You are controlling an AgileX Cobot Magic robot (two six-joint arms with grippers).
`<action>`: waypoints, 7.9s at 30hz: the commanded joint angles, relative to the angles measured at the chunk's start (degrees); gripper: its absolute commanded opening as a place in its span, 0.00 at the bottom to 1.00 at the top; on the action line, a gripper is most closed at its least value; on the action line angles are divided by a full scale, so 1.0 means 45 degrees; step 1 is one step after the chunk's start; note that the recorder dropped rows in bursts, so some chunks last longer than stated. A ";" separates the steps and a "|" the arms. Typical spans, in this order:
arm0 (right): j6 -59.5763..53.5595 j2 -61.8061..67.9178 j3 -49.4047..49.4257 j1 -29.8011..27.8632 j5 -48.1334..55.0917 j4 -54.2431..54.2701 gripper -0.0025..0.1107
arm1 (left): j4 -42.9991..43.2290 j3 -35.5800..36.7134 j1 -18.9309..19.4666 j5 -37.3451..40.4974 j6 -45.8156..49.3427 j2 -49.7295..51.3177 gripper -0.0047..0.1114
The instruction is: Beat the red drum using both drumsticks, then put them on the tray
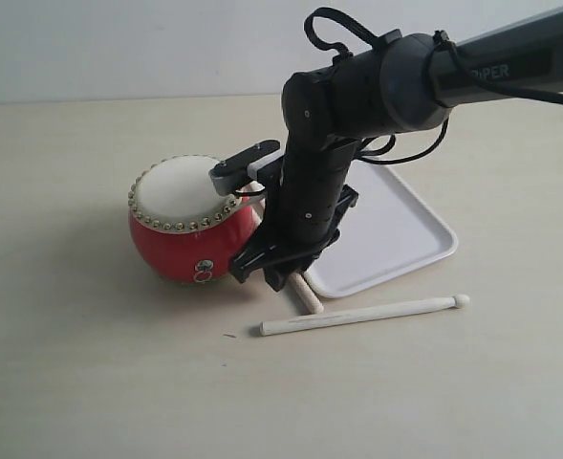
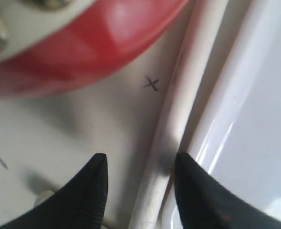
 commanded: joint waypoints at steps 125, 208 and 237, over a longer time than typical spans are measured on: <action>0.2613 -0.8224 0.2785 -0.0007 -0.0527 -0.0817 0.02 | 0.0036 0.0032 0.0049 -0.0153 -0.0019 -0.0053 0.04; 0.1659 -1.4390 0.5290 -0.2248 0.0403 -0.1265 0.02 | -0.8523 -1.5443 -0.4033 1.2268 1.8053 1.9056 0.04; 0.3181 -1.9167 0.9613 -0.2248 0.0915 -0.1266 0.02 | -0.4236 -1.8959 -1.0442 1.1477 1.6209 2.6177 0.15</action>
